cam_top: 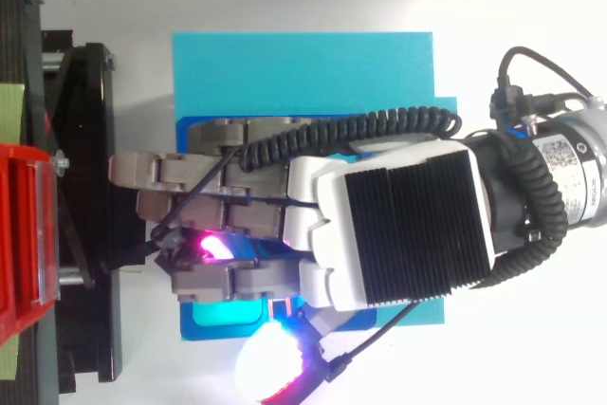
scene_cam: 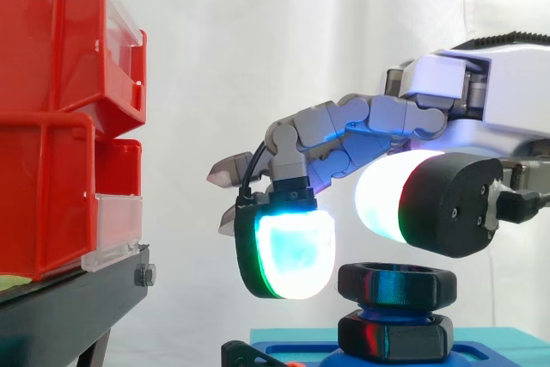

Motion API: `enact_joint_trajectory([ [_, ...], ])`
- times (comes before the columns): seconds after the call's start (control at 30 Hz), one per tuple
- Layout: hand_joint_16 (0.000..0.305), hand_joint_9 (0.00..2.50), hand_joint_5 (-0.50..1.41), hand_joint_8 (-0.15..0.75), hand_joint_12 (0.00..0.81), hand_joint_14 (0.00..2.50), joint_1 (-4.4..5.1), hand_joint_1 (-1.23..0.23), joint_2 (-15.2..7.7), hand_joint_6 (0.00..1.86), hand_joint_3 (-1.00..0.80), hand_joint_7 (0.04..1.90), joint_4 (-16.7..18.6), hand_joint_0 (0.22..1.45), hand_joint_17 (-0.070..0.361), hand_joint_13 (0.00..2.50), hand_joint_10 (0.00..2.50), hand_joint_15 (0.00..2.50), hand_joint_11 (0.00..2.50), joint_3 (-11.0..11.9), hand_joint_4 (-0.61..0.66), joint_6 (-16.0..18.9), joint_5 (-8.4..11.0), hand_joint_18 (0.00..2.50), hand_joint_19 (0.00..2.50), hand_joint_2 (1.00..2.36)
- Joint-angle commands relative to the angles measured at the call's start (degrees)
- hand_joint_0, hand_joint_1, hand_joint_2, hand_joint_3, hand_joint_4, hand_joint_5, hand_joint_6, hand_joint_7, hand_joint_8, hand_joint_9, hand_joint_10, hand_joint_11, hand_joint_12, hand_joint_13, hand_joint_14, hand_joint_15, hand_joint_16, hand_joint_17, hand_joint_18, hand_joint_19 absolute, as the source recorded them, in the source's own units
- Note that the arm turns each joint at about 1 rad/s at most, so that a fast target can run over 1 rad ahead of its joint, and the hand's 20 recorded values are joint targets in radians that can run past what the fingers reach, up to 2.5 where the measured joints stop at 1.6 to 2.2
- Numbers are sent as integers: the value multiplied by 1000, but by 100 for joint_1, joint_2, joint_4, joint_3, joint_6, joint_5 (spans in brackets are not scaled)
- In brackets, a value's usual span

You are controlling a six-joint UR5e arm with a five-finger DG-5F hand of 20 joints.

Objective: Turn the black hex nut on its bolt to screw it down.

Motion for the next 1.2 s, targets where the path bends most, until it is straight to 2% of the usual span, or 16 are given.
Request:
enact_joint_trajectory([
  [0.0, 47, 701, -45, 233, 312, 0, -34, -173, -8, 504, -500, 1407, -9, 511, 107, 377, 0, 0, 0, -2, 145, 0, -12, 484, 570, 1000],
  [0.3, 47, 761, -23, 240, 311, 0, -96, -173, -8, 501, -500, 1573, -27, 513, 106, 397, 0, 0, 16, -2, 116, 0, -117, 490, 570, 1000],
  [0.47, 47, 789, -16, 240, 311, 0, -149, -177, -8, 511, -500, 1592, -27, 515, 105, 413, 2, 0, 19, -2, 107, 0, -170, 499, 569, 1000],
  [0.8, 47, 823, -13, 236, 310, 0, -324, -176, -8, 525, -500, 1581, 17, 516, 105, 430, 0, 0, 20, -2, 112, 0, -398, 514, 565, 1000],
  [0.93, 47, 824, -13, 238, 311, 0, -430, -167, 1, 525, -500, 1582, 105, 515, 106, 430, 0, 0, 20, -2, 110, 0, -478, 516, 565, 1000],
  [0.97, 47, 822, -13, 237, 311, 0, -491, -166, 1, 525, -500, 1582, 158, 515, 106, 431, 0, 0, 25, -2, 113, 0, -504, 515, 564, 1000],
  [1.17, 47, 817, -14, 240, 314, 0, -632, -165, 1, 517, -500, 1587, 386, 514, 106, 430, 1, 0, 23, -2, 122, 0, -829, 506, 565, 1000],
])
